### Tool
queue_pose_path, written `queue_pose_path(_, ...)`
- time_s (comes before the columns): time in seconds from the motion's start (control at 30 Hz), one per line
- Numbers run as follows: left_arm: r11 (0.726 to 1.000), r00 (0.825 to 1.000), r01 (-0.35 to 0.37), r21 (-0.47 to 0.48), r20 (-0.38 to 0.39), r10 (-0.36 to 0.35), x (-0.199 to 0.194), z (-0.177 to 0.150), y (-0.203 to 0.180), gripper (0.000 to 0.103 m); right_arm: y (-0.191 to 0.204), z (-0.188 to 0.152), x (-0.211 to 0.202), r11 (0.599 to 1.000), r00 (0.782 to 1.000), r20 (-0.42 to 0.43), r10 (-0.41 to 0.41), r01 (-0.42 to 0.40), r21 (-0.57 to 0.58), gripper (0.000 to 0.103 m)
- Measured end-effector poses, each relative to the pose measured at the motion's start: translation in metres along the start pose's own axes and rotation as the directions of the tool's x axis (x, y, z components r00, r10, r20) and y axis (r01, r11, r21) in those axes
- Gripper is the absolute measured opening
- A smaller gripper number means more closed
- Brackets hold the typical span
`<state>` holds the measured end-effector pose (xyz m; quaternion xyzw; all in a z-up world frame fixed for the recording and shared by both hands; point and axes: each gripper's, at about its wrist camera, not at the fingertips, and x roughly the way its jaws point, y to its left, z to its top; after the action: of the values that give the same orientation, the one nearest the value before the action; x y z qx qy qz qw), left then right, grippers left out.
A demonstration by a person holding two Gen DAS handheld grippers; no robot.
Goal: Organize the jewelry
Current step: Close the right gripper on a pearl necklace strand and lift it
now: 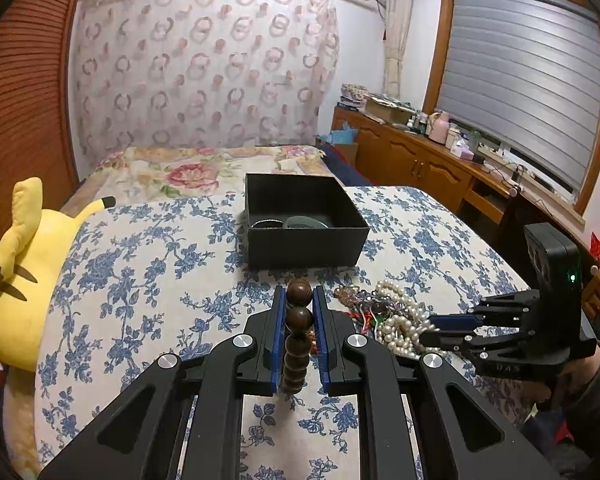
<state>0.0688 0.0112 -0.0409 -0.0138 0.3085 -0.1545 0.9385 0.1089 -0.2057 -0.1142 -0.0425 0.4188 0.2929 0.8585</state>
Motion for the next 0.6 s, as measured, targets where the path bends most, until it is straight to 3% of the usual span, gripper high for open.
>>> queue_pose_path(0.23, 1.0, 1.0, 0.0, 0.0, 0.0, 0.0, 0.0, 0.0, 0.0, 0.012, -0.001, 0.0, 0.001, 1.0, 1.0, 0.0, -0.003, 0.003, 0.004, 0.026)
queue_pose_path(0.3, 1.0, 1.0, 0.0, 0.001, -0.001, 0.0, 0.0, 0.0, 0.0, 0.012, -0.002, 0.0, 0.001, 1.0, 1.0, 0.0, -0.015, 0.015, 0.001, 0.023)
queue_pose_path(0.37, 1.0, 1.0, -0.001, 0.0, -0.001, 0.001, 0.0, 0.001, 0.0, 0.012, -0.003, 0.0, 0.001, 1.0, 1.0, -0.01, -0.025, 0.025, -0.007, 0.009)
queue_pose_path(0.6, 1.0, 1.0, 0.001, 0.005, -0.004, -0.001, 0.003, -0.002, -0.002, 0.012, -0.009, 0.0, 0.001, 0.997, 0.997, -0.017, -0.073, 0.072, -0.015, 0.009)
